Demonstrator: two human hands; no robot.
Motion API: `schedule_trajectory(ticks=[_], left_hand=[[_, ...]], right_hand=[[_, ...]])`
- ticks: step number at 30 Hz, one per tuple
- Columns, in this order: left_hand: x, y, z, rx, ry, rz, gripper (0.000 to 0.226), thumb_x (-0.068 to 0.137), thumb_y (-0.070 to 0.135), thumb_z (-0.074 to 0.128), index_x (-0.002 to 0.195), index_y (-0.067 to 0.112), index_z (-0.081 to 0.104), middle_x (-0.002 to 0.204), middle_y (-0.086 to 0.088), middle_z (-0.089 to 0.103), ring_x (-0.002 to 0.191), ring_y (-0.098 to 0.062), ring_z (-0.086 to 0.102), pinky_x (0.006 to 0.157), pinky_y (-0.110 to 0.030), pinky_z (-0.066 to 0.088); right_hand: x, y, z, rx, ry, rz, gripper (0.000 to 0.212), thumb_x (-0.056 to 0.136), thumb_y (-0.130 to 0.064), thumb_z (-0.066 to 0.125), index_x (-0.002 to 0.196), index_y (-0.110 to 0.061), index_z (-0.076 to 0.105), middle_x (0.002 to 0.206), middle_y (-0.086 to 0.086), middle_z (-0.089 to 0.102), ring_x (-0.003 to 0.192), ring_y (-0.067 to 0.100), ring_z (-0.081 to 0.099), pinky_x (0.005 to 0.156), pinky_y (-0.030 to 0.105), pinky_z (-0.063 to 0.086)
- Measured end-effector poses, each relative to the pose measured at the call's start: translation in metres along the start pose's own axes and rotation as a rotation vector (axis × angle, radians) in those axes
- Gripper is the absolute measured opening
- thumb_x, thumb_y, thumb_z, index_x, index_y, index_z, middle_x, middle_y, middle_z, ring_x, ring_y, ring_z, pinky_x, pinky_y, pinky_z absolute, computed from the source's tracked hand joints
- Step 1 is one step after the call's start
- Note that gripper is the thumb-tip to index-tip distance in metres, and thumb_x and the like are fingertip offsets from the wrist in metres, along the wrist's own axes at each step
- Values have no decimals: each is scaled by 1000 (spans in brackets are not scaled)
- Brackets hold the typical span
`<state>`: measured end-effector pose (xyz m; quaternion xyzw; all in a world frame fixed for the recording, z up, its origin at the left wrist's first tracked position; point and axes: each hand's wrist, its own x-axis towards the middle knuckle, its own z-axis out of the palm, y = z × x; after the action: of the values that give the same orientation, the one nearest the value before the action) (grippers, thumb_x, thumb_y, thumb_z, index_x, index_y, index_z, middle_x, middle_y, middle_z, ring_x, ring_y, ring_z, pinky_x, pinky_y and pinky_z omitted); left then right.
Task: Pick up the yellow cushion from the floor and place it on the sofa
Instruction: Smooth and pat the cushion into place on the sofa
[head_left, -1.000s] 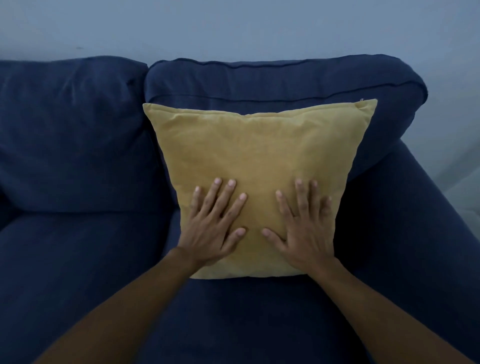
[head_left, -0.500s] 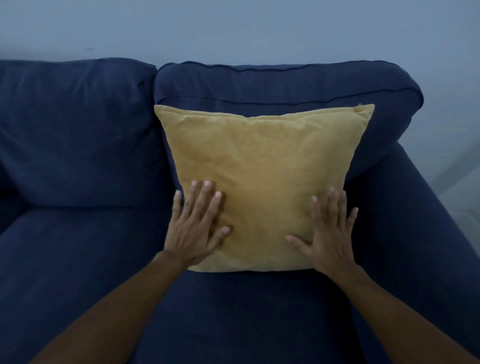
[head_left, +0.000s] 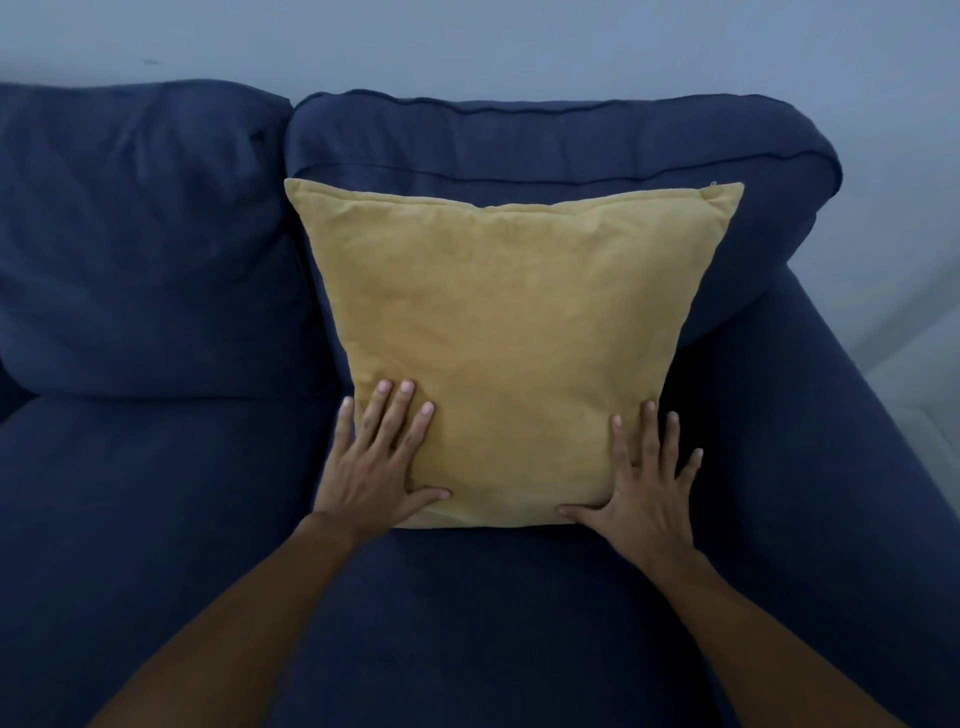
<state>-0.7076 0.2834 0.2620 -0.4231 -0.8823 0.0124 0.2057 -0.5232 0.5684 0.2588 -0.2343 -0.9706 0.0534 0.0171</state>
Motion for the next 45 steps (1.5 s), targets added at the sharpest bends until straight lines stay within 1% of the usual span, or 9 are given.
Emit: schedule_trajectory(ticks=[3, 7, 12, 17, 27, 31, 36, 40, 45], left_hand=[[-7, -17, 0, 27, -26, -8, 111, 78, 88, 39, 160, 19, 8, 167, -14, 12, 154, -35, 13, 121, -63, 13], [-13, -26, -9, -25, 27, 0, 109, 80, 87, 39, 160, 20, 8, 168, -14, 6, 155, -36, 9, 122, -61, 8], [26, -11, -35, -122, 166, 28, 104, 84, 80, 45, 160, 21, 5, 167, -15, 7, 155, -38, 5, 120, -64, 11], [75, 12, -52, -161, 153, 30, 93, 89, 76, 38, 160, 20, 14, 167, -15, 9, 155, -36, 5, 122, -61, 6], [76, -49, -55, -54, -2, -38, 83, 94, 74, 20, 160, 25, 9, 169, -6, 0, 156, -29, -3, 123, -57, 1], [83, -62, -72, -94, 27, -109, 81, 94, 72, 18, 160, 26, 5, 169, -6, -4, 156, -30, -6, 123, -58, 0], [118, -42, -89, -114, 74, -19, 77, 98, 66, 20, 161, 24, 4, 169, -9, -2, 156, -32, -6, 123, -57, -1], [137, -25, -87, -134, 50, 20, 73, 100, 62, 14, 161, 22, 5, 169, -8, -1, 156, -31, -6, 123, -56, 2], [147, -36, -82, -108, -10, 23, 72, 100, 63, 9, 161, 25, 0, 170, -4, -6, 155, -28, -11, 124, -54, 0]], right_hand=[[-2, 18, -3, 3, -9, 18, 148, 50, -89, 66, 159, -21, -7, 167, 19, -6, 151, 47, -1, 108, 79, 13], [-8, 30, -11, 26, 81, -78, 140, 57, -92, 57, 160, -19, -2, 167, 21, -4, 152, 45, -3, 109, 78, 12], [18, -11, -48, 62, 266, -308, 132, 62, -92, 55, 158, -26, -8, 164, 23, -7, 152, 46, -4, 113, 73, 2], [56, -48, -77, -59, 257, -418, 128, 62, -94, 49, 159, -32, -5, 166, 15, -12, 152, 40, -13, 115, 68, -3], [68, 3, -94, -131, 186, -247, 129, 61, -99, 35, 161, -26, -1, 167, 15, -12, 152, 41, -12, 110, 78, 8], [73, 2, -114, -29, 266, -208, 117, 71, -95, 31, 160, -28, -5, 167, 15, -15, 152, 42, -11, 113, 74, 2], [96, -41, -137, 13, 314, -291, 98, 82, -86, 32, 159, -35, 0, 167, 10, -15, 152, 35, -17, 115, 69, -6], [111, -63, -136, -37, 288, -329, 97, 81, -88, 29, 159, -35, 6, 168, 8, -10, 152, 34, -17, 114, 69, -8], [123, -41, -134, -67, 260, -186, 98, 81, -90, 24, 158, -36, -2, 168, 5, -15, 152, 35, -19, 114, 70, -9]])
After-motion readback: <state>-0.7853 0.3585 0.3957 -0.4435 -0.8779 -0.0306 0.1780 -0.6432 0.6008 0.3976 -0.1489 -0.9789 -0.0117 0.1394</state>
